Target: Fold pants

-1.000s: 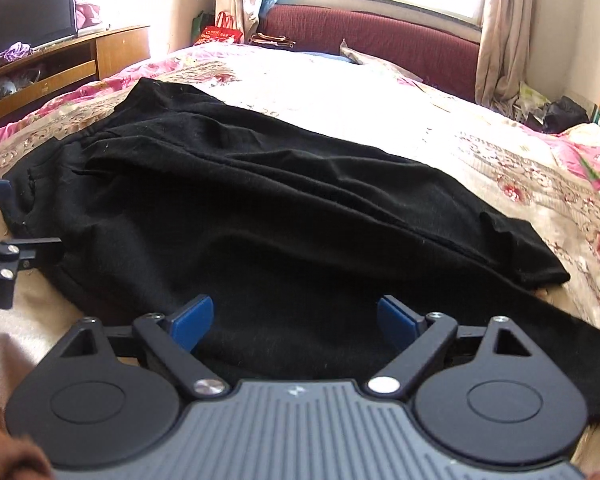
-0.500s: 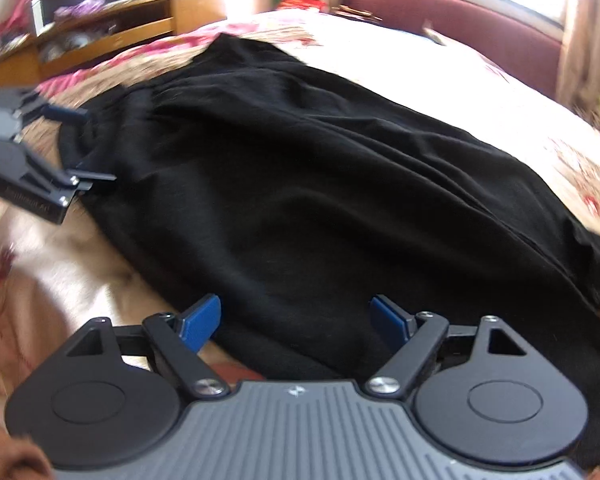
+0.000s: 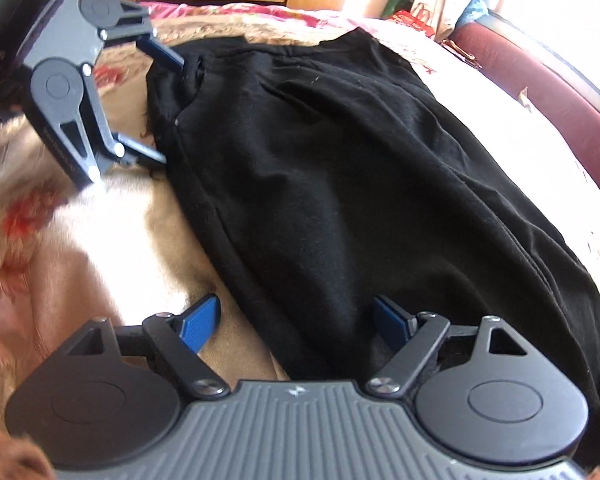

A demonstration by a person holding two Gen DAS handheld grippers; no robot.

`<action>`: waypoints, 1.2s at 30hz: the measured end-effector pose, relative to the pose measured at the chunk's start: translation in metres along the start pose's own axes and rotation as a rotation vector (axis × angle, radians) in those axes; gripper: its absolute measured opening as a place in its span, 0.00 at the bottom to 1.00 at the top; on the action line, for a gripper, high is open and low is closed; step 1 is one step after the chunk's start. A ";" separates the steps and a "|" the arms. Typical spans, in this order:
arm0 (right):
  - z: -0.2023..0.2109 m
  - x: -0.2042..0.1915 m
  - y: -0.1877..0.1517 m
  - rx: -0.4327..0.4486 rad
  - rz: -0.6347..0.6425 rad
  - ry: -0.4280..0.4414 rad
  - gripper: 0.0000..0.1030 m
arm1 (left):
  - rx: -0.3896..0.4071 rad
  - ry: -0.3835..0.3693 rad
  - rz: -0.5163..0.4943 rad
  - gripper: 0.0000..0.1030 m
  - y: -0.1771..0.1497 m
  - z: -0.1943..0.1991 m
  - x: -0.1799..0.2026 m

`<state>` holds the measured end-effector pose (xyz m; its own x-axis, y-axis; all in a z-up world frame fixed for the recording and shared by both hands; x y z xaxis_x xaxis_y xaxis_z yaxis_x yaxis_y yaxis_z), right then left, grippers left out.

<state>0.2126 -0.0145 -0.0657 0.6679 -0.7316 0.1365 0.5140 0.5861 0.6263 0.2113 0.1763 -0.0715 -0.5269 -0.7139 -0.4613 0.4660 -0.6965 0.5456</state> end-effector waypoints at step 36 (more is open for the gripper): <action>0.073 0.029 -0.025 0.032 -0.397 0.032 0.38 | -0.149 0.058 0.316 0.34 -0.038 0.064 -0.015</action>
<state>0.1800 -0.0763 -0.0218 0.4378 -0.8874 -0.1445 0.7186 0.2487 0.6494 0.1559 0.2185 -0.0408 -0.3007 -0.8957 -0.3277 0.7000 -0.4406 0.5620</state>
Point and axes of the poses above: each gripper's, at about its wrist camera, not at the fingertips, and z roughly against the way its jaws point, x to its right, y to its top, the point moved 6 cm from there along -z, roughly the way its jaws point, and after that the axes turned 9 degrees about -z, right-handed, at the moved point
